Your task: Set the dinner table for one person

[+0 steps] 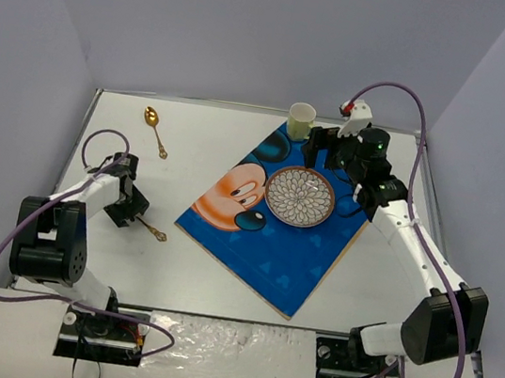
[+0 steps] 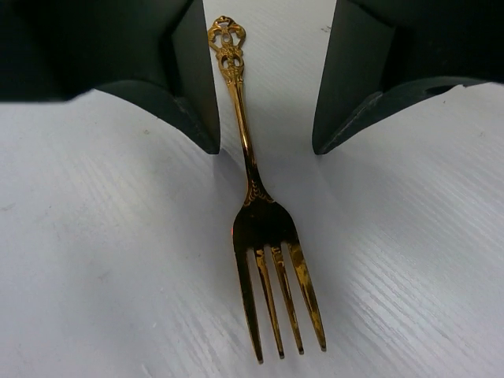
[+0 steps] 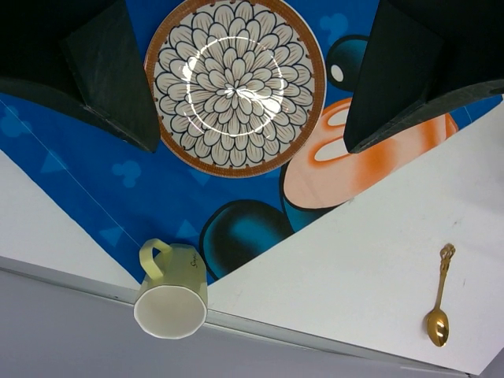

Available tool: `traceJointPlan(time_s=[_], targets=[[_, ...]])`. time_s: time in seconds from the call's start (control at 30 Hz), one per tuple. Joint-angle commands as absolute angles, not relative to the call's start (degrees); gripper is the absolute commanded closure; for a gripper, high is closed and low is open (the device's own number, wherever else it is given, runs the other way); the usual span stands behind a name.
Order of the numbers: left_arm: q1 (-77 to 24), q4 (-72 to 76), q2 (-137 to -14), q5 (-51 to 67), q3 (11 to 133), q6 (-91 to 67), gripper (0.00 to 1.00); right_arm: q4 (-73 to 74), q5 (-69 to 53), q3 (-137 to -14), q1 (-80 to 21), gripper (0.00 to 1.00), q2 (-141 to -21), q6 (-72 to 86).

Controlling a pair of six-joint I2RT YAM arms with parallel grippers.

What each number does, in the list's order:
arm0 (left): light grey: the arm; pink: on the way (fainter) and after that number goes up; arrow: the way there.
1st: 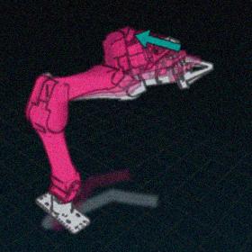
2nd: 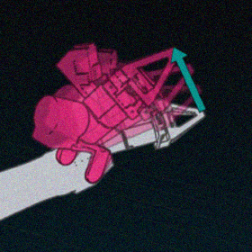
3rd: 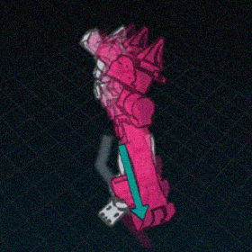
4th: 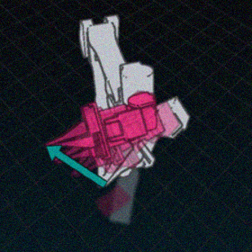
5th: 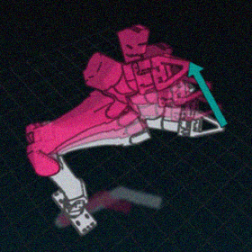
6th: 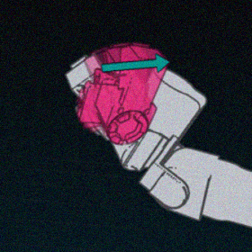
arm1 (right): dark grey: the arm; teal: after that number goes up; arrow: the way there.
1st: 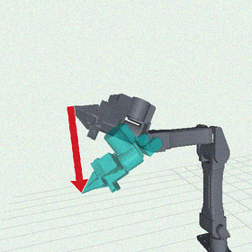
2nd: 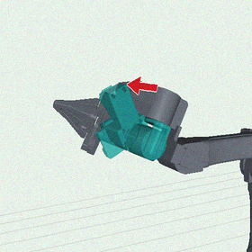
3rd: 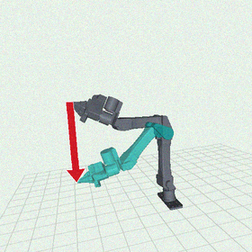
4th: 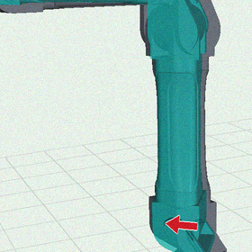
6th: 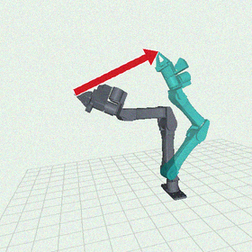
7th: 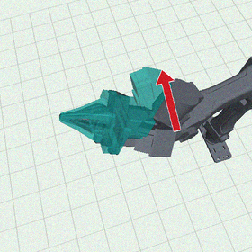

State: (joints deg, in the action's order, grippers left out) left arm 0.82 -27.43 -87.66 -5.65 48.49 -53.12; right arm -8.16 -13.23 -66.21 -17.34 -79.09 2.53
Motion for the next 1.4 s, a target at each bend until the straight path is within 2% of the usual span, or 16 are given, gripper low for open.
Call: traceJointPlan(time_s=[0.0, 0.2, 0.43, 0.6, 0.77, 1.17, 1.37], targets=[[0.7, -25.8, -89.5, -5.3, 48.2, -55.7, 0.71, -9.9, -11.6, -65.7, -17.5, 0.0, -75.3, 1.4], [0.9, -26.9, -89.3, -4.4, 47.2, -55.5, 1.0, -9.2, -10.8, -64.4, -17.5, 0.0, -73.8, 0.9], [0.6, -30.9, -84.9, -2.7, 50.3, -56.3, 1.0, -8.7, -11.5, -64.2, -17.5, 0.0, -73.1, 1.6], [-3.5, -33.5, -80.2, -0.9, 53.3, -60.3, 1.0, -8.0, -12.0, -65.0, -17.5, 0.0, -71.8, 2.3], [-13.8, -33.9, -76.9, -2.5, 57.8, -69.9, 1.0, -7.3, -12.6, -65.8, -17.6, 0.0, -69.7, 3.1], [-37.7, -30.2, -91.7, -10.6, 70.2, -87.8, 1.0, -4.8, -13.5, -65.3, -17.6, 0.0, -65.7, 5.0], [-43.1, -27.9, -98.3, -12.4, 74.1, -94.7, 1.0, -3.4, -14.2, -64.7, -17.6, 0.0, -63.8, 5.0]])
